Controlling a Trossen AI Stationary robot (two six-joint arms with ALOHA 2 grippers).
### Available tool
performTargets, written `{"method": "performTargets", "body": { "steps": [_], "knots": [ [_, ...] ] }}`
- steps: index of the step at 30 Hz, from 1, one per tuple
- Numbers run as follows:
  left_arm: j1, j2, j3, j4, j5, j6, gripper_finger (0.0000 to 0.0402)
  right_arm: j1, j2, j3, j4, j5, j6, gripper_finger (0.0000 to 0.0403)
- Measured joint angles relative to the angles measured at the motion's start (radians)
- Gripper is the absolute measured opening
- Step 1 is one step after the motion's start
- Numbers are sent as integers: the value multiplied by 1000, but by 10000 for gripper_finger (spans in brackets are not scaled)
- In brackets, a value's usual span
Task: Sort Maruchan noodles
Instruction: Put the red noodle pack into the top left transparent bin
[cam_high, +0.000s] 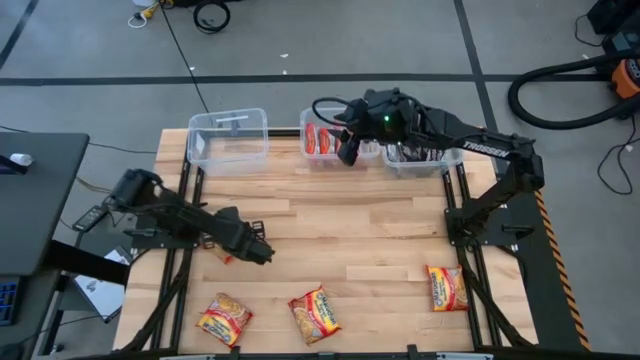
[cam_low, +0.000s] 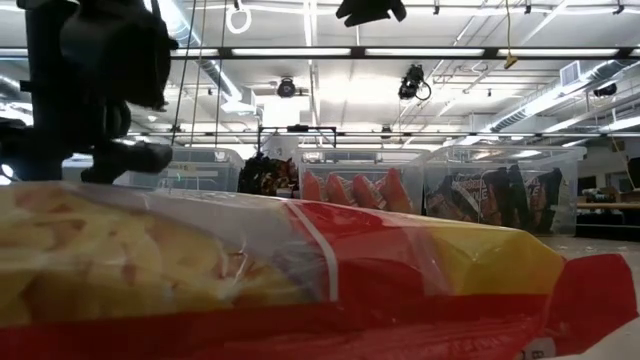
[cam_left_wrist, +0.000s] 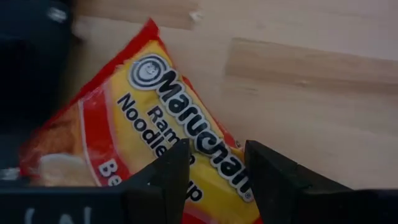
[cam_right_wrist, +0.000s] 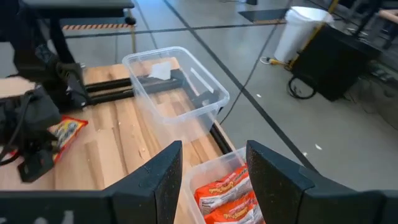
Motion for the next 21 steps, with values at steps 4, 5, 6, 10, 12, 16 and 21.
{"method": "performTargets", "body": {
  "steps": [4, 5, 6, 10, 12, 16, 21],
  "knots": [
    [11, 65, 29, -20, 15, -5, 160, -34, 0, 0, -1, -66, -34, 183],
    [15, 75, 36, -23, 13, -5, 160, -41, 0, 0, -2, -75, -42, 183],
    [18, 81, 42, -28, 13, -5, 160, -46, 0, 0, -5, -84, -50, 183],
    [43, 91, 64, -19, 23, 37, 140, -63, 0, 0, -10, -97, -78, 183],
    [55, 91, 64, -12, 26, 64, 116, -72, 0, 0, -10, -98, -97, 183],
    [78, 91, 65, -10, 24, 140, 44, -84, 0, 0, -8, -98, -101, 182],
    [104, 66, 103, 28, -21, 313, 9, -93, 0, 0, -1, -98, -101, 183]
  ]
}}
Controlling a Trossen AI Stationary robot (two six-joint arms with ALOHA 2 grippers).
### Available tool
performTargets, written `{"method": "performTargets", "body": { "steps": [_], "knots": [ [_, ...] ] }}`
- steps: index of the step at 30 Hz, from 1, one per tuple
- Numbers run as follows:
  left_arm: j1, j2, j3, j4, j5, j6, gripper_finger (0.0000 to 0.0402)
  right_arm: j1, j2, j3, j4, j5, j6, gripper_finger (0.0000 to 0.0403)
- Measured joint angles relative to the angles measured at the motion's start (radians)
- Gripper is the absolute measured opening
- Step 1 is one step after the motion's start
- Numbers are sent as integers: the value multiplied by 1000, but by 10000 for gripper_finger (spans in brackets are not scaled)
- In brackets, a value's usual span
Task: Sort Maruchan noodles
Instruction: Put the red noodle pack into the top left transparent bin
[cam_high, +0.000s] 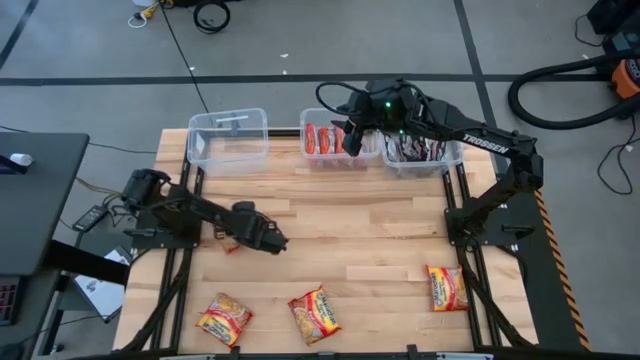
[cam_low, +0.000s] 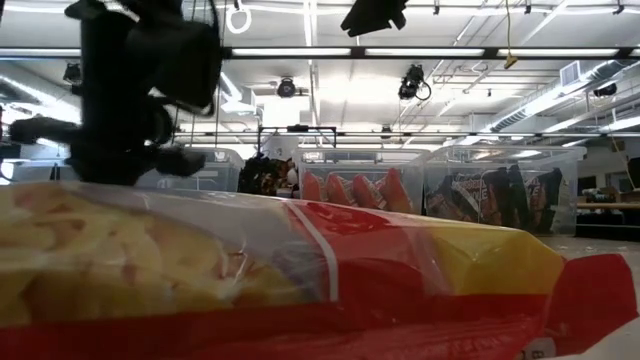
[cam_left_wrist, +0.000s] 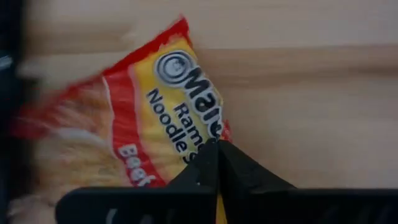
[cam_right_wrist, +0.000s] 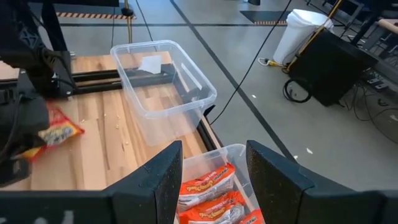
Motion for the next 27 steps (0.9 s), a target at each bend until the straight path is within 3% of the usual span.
{"method": "performTargets", "body": {
  "steps": [6, 12, 17, 20, 23, 27],
  "knots": [
    [5, -126, 147, -92, -174, 169, 4, -2, -12, 0, 2, 0, 0, 182],
    [-39, -323, 302, -306, -460, 289, 2, 2, -43, 0, -5, 0, 9, 182],
    [-37, -534, 314, -417, -663, 371, 2, 21, -75, 0, -14, 0, 84, 182],
    [-1, -645, 314, -417, -789, 542, 1, 45, -93, 0, -26, 1, 123, 182],
    [77, -727, 314, -384, -822, 753, 1, 85, -102, 0, -52, 1, 160, 182],
    [196, -808, 314, -286, -753, 988, 1, 156, -101, 0, -54, 32, 193, 182]
  ]
}}
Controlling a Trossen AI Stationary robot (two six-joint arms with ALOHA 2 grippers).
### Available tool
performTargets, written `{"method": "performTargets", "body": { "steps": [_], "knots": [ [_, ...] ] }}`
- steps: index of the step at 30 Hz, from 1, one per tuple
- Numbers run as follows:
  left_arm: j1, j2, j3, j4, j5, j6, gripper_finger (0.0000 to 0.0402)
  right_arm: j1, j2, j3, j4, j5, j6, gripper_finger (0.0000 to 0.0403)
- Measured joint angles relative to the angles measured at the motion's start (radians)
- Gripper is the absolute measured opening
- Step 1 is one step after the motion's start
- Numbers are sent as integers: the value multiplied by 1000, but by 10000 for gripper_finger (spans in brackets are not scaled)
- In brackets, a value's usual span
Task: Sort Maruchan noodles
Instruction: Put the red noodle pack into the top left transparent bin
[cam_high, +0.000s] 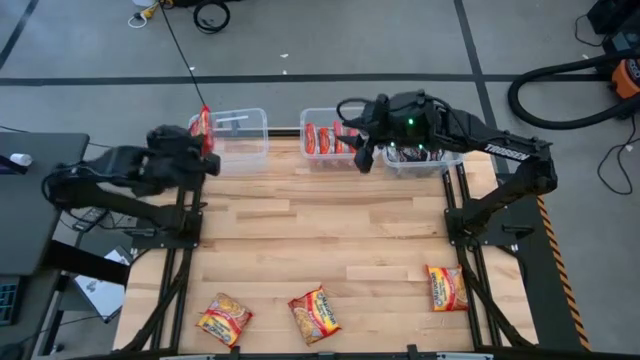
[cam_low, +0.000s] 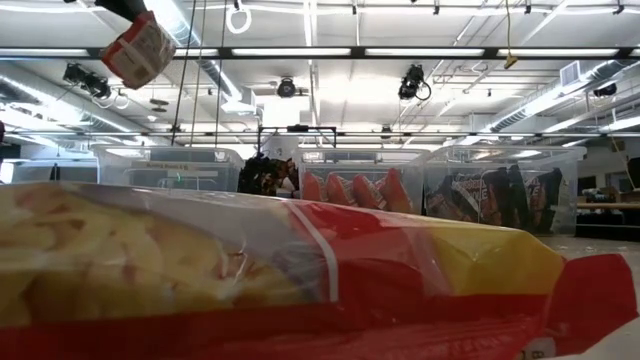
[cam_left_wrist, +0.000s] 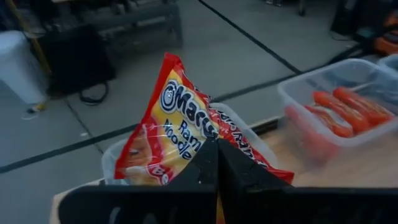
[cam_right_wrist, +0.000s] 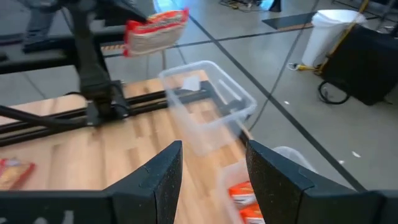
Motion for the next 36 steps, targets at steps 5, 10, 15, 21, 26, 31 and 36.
{"method": "performTargets", "body": {
  "steps": [5, 10, 15, 21, 26, 31, 36],
  "knots": [
    [131, -50, 0, 332, 303, 397, 1, 90, 1, 0, 1, 68, 66, 182],
    [275, -36, 0, 531, 584, 719, 0, 171, 1, 0, 1, 144, 142, 182],
    [494, -60, -103, 648, 756, 800, 0, 272, 1, 0, 1, 175, 243, 182],
    [770, -61, -408, 1003, 929, 795, 0, 409, 1, 0, 1, 279, 368, 182],
    [881, 1, -594, 1295, 983, 718, 0, 505, 1, 0, 1, 352, 495, 181],
    [918, 68, -714, 1450, 1041, 637, 0, 564, 1, 0, 1, 432, 556, 181],
    [913, 139, -824, 1601, 1054, 560, 0, 575, 1, 0, 2, 470, 579, 181]
  ]
}}
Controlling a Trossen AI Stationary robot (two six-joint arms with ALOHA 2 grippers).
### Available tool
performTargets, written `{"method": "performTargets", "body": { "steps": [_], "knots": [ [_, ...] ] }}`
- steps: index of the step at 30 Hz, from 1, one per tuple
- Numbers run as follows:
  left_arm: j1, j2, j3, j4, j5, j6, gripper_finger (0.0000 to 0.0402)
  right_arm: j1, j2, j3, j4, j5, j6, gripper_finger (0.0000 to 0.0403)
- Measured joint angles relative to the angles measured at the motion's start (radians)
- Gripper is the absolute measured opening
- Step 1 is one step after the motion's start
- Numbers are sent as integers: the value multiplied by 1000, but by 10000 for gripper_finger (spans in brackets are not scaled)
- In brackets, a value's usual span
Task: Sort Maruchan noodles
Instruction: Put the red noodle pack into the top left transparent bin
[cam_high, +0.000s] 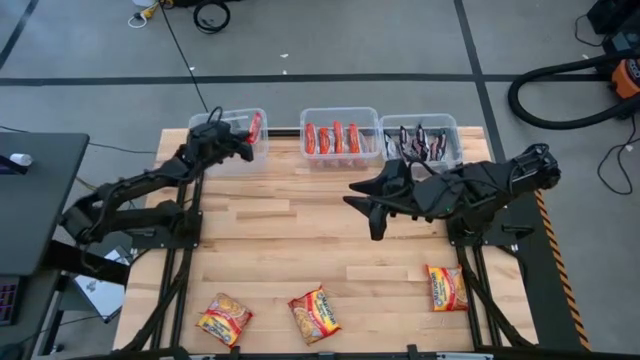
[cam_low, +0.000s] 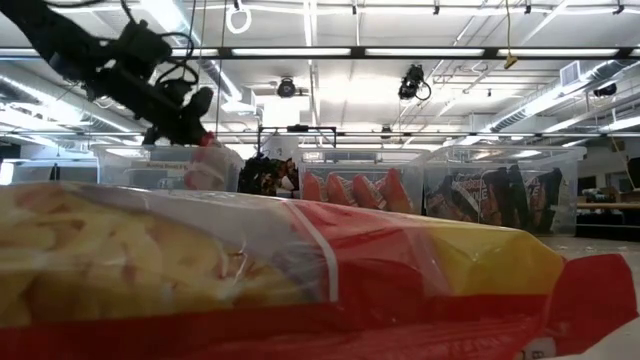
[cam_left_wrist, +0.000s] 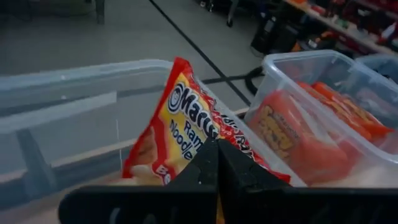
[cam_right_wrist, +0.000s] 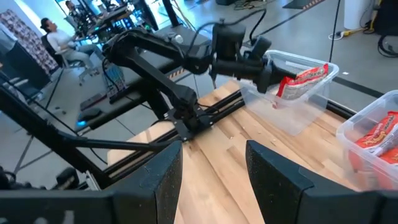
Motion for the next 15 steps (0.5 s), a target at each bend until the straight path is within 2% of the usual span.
{"method": "performTargets", "body": {
  "steps": [4, 7, 11, 15],
  "knots": [
    [1, 57, -73, 168, -2, -75, 0, -1, 0, 0, 2, 1, 18, 181],
    [1, 104, -89, 208, -2, -170, 0, -7, 1, 0, 9, 1, 26, 181],
    [1, 150, -44, 86, 4, -343, 1, -25, 1, 0, 25, 1, 35, 181],
    [2, 176, 51, -113, 28, -352, 1, -52, 1, 0, 24, 1, 52, 181]
  ]
}}
